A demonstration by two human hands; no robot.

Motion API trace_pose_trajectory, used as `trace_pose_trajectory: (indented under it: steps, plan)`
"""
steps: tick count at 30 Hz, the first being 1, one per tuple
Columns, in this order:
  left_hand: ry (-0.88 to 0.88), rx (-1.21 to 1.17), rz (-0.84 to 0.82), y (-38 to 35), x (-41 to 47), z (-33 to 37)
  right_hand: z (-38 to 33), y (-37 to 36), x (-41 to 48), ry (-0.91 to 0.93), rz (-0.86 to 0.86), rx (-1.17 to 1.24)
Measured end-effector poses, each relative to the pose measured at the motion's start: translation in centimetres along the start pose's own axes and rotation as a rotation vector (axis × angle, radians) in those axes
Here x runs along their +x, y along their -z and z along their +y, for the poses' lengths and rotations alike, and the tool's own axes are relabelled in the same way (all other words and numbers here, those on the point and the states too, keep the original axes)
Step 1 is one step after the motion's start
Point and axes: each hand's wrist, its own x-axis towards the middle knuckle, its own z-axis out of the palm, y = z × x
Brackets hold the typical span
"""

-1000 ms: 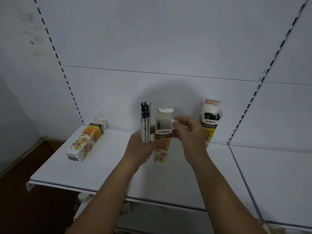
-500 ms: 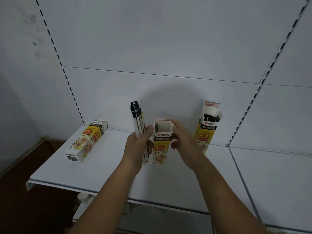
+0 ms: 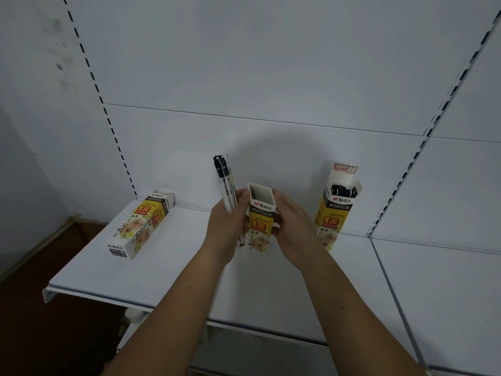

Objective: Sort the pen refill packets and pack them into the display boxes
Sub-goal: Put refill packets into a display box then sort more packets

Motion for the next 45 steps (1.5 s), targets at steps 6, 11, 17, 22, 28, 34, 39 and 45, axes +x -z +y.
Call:
trace_pose_trajectory:
  steps: [6,11,17,22,28,34,39,45]
  plan:
    - [0.02,0.015,0.049,0.7,0.5,-0.7,-0.3,-0.4,-0.3,0.103,0.158,-0.091]
    - [0.053,-0.016,0.104,2.0,0.2,-0.8,-0.7,-0.6,-1.3,0.275,0.27,-0.158]
    - [0.102,-0.119,0.086,3.5,-0.3,-1.1,0.0,-0.8,-1.9,0.375,0.41,-0.182]
    - [0.024,-0.047,-0.053,4.7,-1.6,-1.5,0.0,-0.5,-2.7,0.447,0.472,-0.296]
    - [0.027,-0.004,-0.156,5.8,-4.2,-0.9,0.9,-1.2,-5.9,0.619,0.319,-0.459]
    - [0.059,0.032,-0.204,6.4,-5.3,0.6,0.9,-4.8,-6.7,0.308,0.069,-0.4]
    - [0.068,0.091,-0.292,6.5,-5.5,1.1,-0.1,-5.6,-6.5,0.21,0.024,-0.318]
    - [0.056,0.138,-0.278,6.0,-5.1,1.1,-1.1,-5.2,-6.6,0.369,0.117,-0.387]
